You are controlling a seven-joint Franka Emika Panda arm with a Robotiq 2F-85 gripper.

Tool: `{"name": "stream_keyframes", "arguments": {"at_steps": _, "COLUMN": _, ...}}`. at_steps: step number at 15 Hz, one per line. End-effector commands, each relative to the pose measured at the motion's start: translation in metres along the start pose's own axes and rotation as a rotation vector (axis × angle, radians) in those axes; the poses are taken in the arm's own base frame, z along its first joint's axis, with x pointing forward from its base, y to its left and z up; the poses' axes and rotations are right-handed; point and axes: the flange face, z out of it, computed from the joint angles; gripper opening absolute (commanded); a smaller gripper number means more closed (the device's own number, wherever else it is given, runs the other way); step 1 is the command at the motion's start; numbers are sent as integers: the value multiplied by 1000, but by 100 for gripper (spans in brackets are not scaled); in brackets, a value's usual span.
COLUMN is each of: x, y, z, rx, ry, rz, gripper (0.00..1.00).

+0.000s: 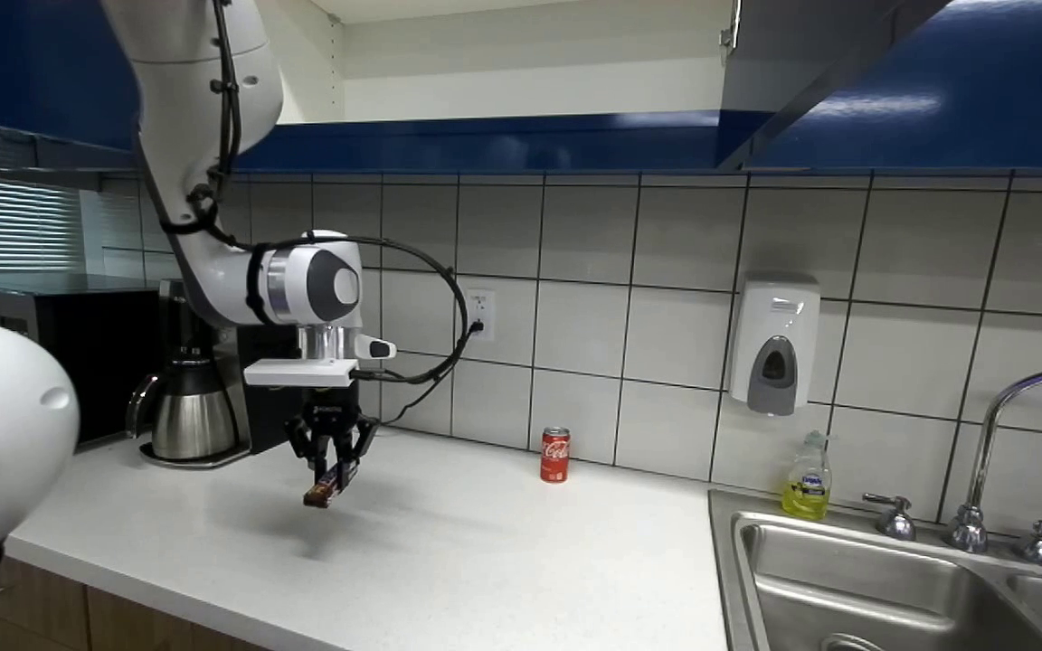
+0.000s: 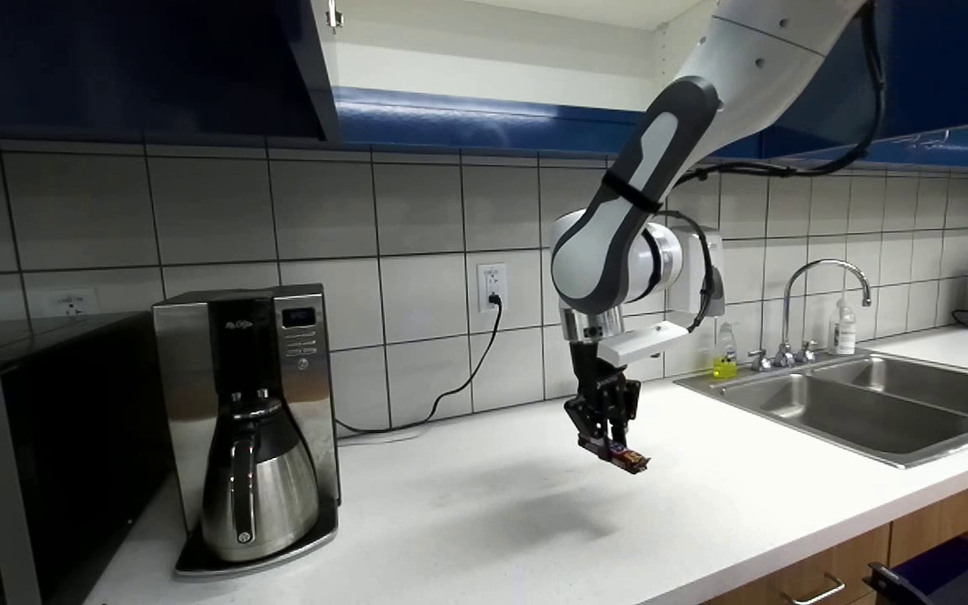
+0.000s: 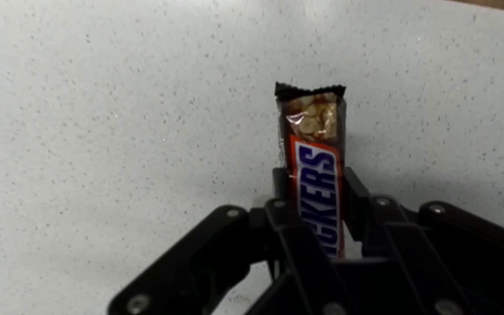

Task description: Put the brown packet in the open upper cabinet.

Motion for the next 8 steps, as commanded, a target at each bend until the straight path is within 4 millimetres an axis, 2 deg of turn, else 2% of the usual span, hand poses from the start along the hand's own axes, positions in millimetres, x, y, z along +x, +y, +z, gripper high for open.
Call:
{"name": "stream_keyframes", "arguments": {"at_steps": 1, "x": -55, "y": 9, "z": -21, "rx": -19, "ry": 13, "rz": 12, "gripper": 8}}
{"name": "stream_keyframes", "arguments": {"at_steps": 5, "x": -90, "y": 18, "z": -38, "rx": -19, "ry": 42, "rz": 38, "gripper": 8}}
{"name": "stream_keyframes", "arguments": {"at_steps": 8, "x": -111, "y": 25, "z": -63, "rx": -19, "ry": 83, "rz": 62, "gripper": 8}}
